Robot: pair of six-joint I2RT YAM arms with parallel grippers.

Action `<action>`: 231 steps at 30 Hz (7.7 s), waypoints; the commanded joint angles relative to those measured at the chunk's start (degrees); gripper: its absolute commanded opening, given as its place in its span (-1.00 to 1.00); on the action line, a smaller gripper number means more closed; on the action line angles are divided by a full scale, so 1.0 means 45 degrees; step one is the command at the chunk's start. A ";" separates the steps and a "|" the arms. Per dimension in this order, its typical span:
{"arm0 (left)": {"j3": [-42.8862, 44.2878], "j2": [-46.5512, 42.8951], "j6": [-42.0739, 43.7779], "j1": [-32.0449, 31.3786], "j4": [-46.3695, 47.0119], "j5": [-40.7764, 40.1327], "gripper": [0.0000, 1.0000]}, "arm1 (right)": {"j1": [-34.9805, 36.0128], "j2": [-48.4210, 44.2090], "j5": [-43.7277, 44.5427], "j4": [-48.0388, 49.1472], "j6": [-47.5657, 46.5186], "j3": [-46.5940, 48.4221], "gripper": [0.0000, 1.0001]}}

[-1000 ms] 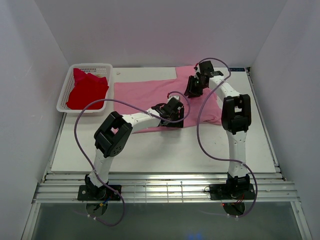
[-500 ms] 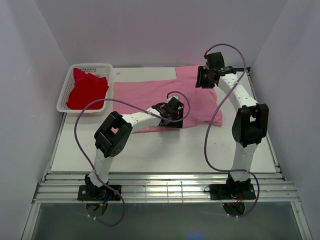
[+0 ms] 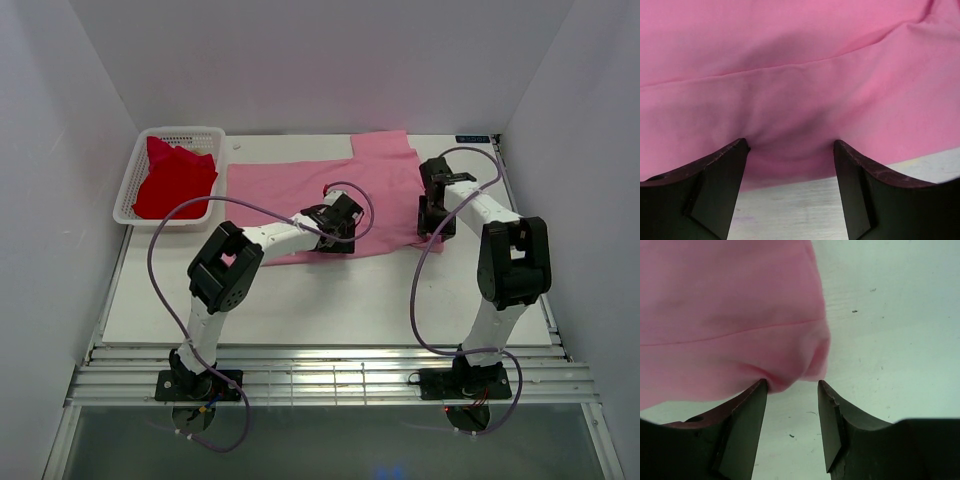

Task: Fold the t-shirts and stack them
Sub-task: Fold the flattened tshirt in 1/3 of the way, then grap the side of the flattened tshirt furthest away from the robot with both arms

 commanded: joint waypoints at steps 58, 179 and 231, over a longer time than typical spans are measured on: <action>-0.2956 -0.2669 -0.0283 0.1808 -0.0812 -0.1903 0.61 | -0.1044 0.0234 0.6524 -0.0458 -0.2028 -0.0701 -0.51; 0.4558 -0.0016 0.3759 0.7824 -0.1594 0.1845 0.63 | -0.1649 0.4411 -0.4392 -0.2413 -0.1675 1.0255 0.16; 0.5441 0.2663 0.2803 0.8528 -0.1145 0.0243 0.61 | -0.2064 0.9374 -0.8027 0.4074 -0.0620 1.0822 -0.17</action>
